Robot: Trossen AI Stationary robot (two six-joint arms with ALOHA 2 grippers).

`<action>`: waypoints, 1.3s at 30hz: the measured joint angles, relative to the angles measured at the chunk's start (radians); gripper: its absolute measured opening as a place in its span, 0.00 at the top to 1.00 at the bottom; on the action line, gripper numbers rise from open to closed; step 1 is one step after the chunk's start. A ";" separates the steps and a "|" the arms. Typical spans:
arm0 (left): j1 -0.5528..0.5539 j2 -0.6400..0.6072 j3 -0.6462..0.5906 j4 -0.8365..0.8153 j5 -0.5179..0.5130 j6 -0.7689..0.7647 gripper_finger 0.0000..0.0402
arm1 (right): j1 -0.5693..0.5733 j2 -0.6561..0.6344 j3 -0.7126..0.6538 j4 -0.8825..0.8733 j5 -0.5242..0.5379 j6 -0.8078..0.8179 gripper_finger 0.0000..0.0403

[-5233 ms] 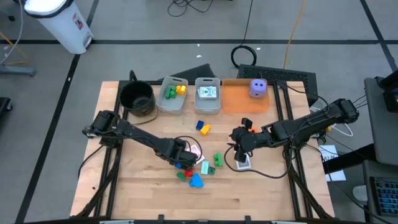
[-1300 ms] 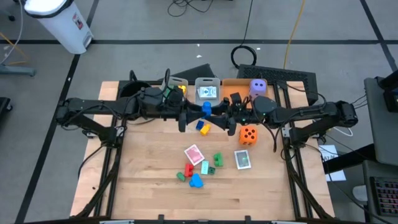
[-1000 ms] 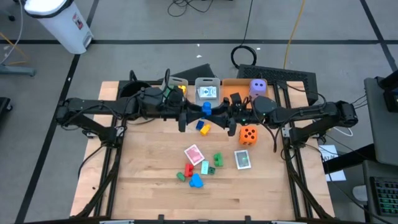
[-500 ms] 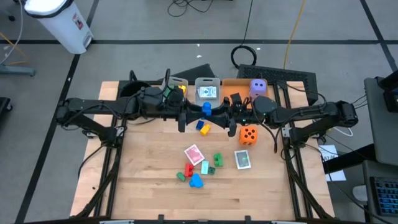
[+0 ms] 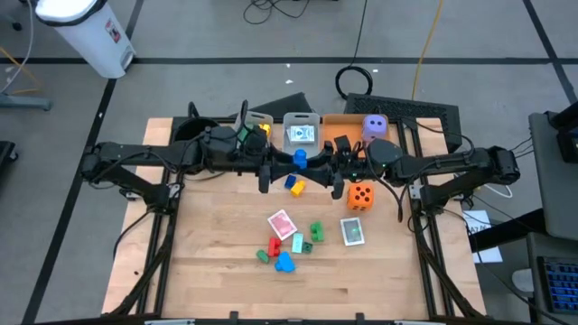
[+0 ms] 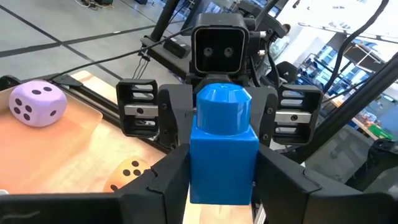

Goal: Pick & Place Toys
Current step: Put the blue game piece into the left gray bin

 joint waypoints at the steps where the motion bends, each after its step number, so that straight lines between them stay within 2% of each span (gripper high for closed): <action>1: 0.000 0.002 0.000 0.000 0.000 0.003 0.54 | 0.000 0.001 0.000 -0.002 0.000 0.000 0.69; 8: 0.003 0.002 0.000 0.001 -0.001 0.003 0.36 | 0.000 0.001 0.000 0.000 -0.001 0.001 0.69; 14: 0.011 0.002 0.000 0.012 0.013 0.038 0.29 | 0.000 0.001 0.000 -0.009 -0.021 0.004 0.69; 17: 0.032 0.002 0.000 0.012 0.069 0.038 0.28 | 0.000 0.001 0.000 -0.009 -0.043 0.012 0.69; 23: 0.102 0.001 0.000 -0.007 0.243 -0.013 0.29 | 0.000 -0.005 0.001 -0.057 -0.053 0.012 0.69; 26: 0.130 0.001 0.001 -0.011 0.290 -0.015 0.31 | -0.008 -0.006 0.001 -0.084 -0.062 0.014 0.69; 30: 0.168 0.001 0.050 -0.089 0.350 0.010 0.31 | -0.034 -0.006 0.001 -0.105 -0.135 0.047 0.69; 35: 0.214 0.000 0.150 -0.312 0.373 0.101 0.31 | -0.074 -0.007 0.001 -0.162 -0.215 0.062 0.69; 39: 0.269 0.007 0.236 -0.478 0.467 0.159 0.31 | -0.113 -0.007 0.001 -0.212 -0.322 0.092 0.69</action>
